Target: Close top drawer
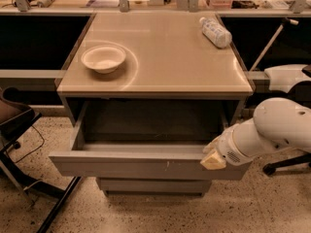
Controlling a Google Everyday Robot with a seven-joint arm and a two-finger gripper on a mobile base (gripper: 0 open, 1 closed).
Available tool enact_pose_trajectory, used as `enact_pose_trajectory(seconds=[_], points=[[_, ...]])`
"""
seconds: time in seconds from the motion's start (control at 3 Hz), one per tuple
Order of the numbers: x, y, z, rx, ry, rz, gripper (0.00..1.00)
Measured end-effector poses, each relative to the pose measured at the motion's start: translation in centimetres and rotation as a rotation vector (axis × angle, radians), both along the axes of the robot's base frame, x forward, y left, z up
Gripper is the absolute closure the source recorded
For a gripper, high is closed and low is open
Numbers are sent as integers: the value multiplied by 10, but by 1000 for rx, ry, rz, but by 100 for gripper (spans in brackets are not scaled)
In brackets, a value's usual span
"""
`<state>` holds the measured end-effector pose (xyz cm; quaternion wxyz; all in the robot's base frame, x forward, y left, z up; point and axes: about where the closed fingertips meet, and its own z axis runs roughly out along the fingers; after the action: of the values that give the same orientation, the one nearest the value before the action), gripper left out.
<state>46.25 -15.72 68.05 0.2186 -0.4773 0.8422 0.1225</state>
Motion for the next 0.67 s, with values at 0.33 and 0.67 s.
enact_pose_trajectory(seconds=[0.33, 0.67], points=[[5, -4, -3, 0, -2, -13, 100], [17, -3, -1, 4, -15, -12, 100]])
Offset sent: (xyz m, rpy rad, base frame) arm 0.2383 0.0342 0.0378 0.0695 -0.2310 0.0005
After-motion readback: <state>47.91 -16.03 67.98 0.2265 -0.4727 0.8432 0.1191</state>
